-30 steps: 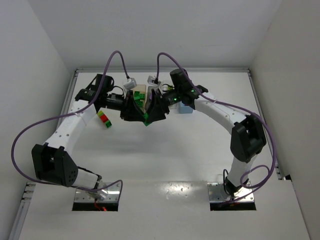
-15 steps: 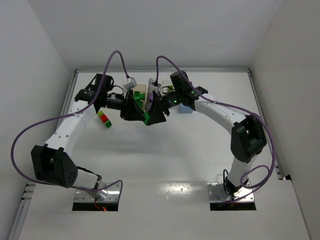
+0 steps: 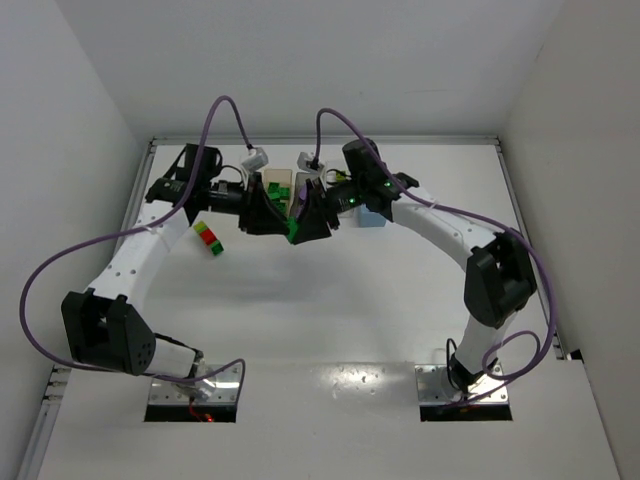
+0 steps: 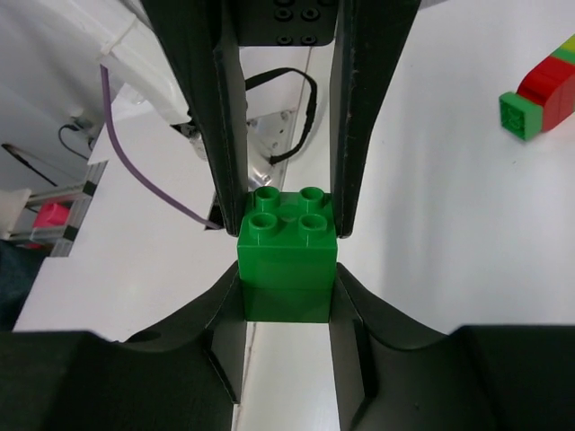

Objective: Sort the legos into containers by color

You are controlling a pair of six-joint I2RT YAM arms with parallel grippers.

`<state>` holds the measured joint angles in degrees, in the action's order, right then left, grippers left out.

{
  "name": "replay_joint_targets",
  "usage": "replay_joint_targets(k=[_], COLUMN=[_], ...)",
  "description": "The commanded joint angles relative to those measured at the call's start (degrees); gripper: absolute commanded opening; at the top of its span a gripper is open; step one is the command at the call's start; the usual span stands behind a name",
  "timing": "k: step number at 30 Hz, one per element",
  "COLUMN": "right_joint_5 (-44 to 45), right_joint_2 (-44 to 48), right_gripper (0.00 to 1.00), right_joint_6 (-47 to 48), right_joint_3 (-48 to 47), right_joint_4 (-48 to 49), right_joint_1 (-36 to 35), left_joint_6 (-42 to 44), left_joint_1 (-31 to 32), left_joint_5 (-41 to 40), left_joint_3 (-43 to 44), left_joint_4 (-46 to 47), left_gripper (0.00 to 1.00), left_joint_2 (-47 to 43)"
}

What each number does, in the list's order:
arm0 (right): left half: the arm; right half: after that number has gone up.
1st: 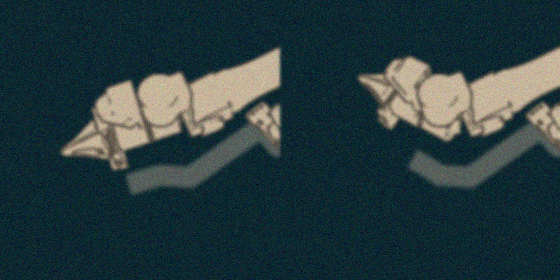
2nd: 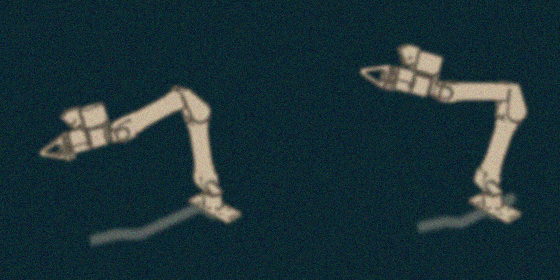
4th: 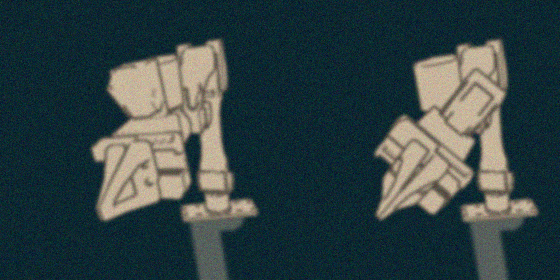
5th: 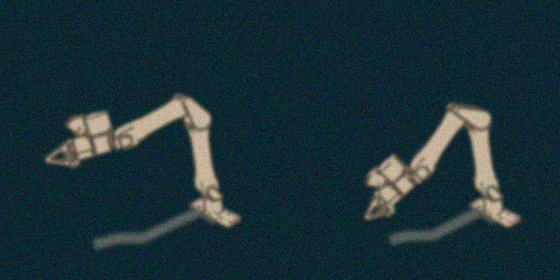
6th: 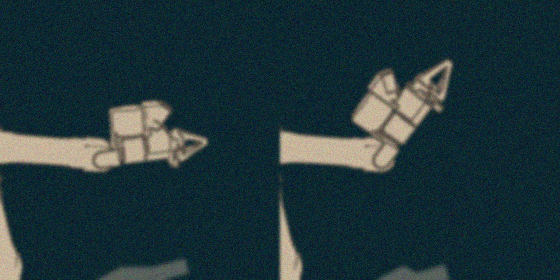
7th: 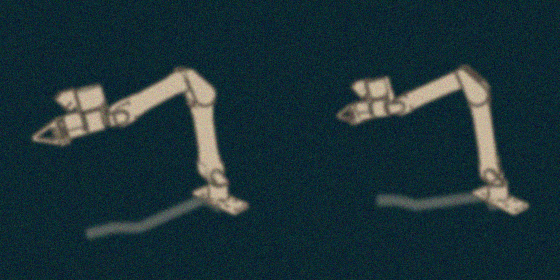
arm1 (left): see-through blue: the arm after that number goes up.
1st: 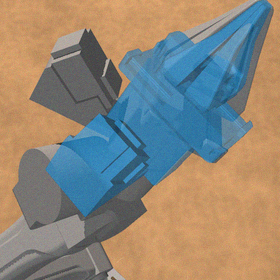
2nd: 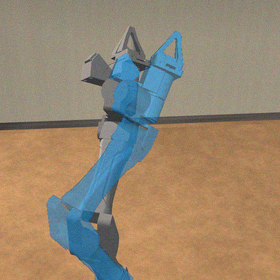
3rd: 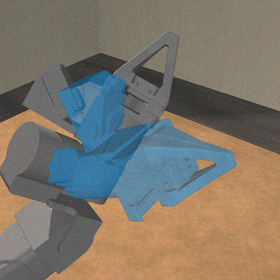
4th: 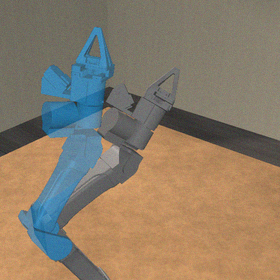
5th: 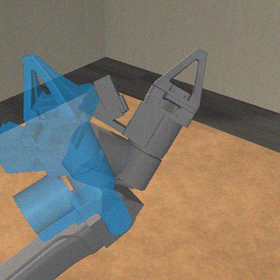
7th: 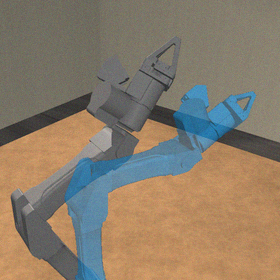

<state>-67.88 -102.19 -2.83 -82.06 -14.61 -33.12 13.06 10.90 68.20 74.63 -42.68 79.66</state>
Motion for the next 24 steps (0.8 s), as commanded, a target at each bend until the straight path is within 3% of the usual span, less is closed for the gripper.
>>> replay_joint_targets(k=[1, 5, 9, 14, 18, 24], right_joint_5=[-0.25, 0.9, 3.62, 10.82, 18.65, 22.61], right_joint_2=[2.52, 3.93, 5.68, 6.83, 7.36, 7.36], right_gripper=[0.06, 0.05, 0.04, 0.04, 0.04, 0.04], right_joint_6=[3.25, 7.31, 12.57, 14.79, 11.71, 8.81], right_joint_3=[1.38, 3.92, 6.29, 7.79, 7.79, 6.04], right_joint_4=[0.29, -3.14, -7.61, -10.09, -6.93, -4.29], right_joint_1=[-0.27, -0.27, -0.27, 0.25, 0.78, 2.01], left_joint_6=[-8.18, -15.77, -19.3, -19.57, -20.88, -21.4], left_joint_1=[-4.29, -6.68, -7.29, -3.61, -1.84, 1.23], left_joint_5=[2.28, -0.17, -4.11, -28.15, -41.96, -55.18], left_joint_3=[-0.36, -0.36, 0.86, 0.69, 1.92, 7.72], left_joint_4=[10.57, 22.87, 26.59, 23.88, 23.16, 23.16], left_gripper=[0.18, 0.18, 0.18, 0.18, 0.18, 0.18], left_joint_2=[-2.66, -3.28, -1.97, 1.63, 7.52, 17.61])
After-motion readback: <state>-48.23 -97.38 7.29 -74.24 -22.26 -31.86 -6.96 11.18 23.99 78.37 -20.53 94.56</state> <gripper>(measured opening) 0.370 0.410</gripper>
